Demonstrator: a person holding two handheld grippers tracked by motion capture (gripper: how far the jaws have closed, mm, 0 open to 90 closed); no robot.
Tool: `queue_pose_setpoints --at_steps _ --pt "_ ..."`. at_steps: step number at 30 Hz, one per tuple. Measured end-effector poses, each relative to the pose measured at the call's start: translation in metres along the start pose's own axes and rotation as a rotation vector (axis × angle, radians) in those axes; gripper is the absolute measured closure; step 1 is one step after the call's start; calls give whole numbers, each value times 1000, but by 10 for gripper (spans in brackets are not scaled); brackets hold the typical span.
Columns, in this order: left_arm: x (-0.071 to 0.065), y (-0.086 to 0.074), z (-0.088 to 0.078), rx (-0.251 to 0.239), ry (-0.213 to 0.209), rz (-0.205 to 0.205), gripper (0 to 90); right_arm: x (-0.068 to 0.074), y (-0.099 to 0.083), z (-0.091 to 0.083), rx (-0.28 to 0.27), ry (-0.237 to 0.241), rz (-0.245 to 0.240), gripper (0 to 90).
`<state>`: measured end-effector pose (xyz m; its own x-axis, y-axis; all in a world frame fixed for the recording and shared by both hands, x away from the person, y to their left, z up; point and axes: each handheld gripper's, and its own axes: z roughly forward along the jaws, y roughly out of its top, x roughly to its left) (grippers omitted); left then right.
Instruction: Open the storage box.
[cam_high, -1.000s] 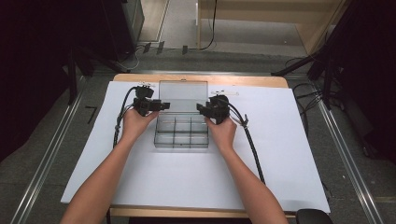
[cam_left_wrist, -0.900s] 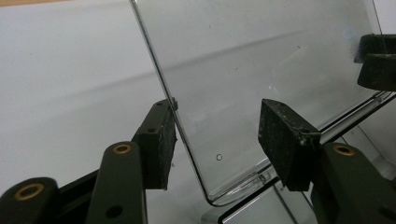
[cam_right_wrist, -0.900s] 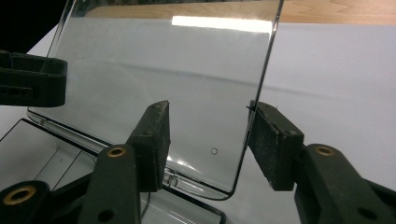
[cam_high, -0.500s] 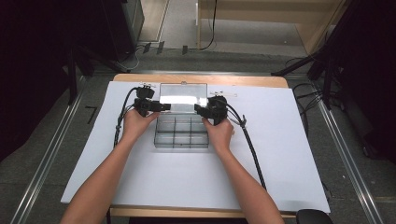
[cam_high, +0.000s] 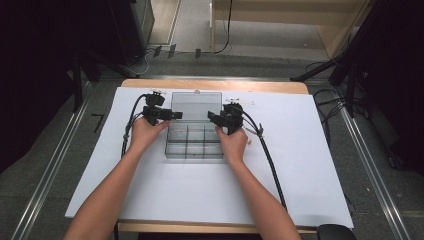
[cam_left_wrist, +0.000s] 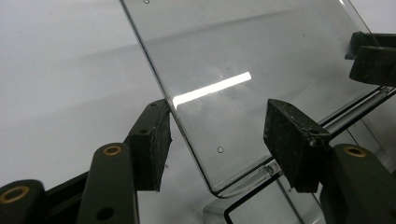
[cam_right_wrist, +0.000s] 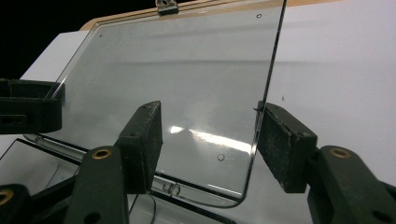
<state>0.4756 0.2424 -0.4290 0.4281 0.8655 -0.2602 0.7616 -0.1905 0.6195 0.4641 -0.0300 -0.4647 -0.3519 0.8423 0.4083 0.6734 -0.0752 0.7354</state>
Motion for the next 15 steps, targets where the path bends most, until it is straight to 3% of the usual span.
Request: queue_pose_setpoints --at_steps 15 --pt "3 -1 2 21 -20 -31 394 -2 0 2 17 4 10 404"
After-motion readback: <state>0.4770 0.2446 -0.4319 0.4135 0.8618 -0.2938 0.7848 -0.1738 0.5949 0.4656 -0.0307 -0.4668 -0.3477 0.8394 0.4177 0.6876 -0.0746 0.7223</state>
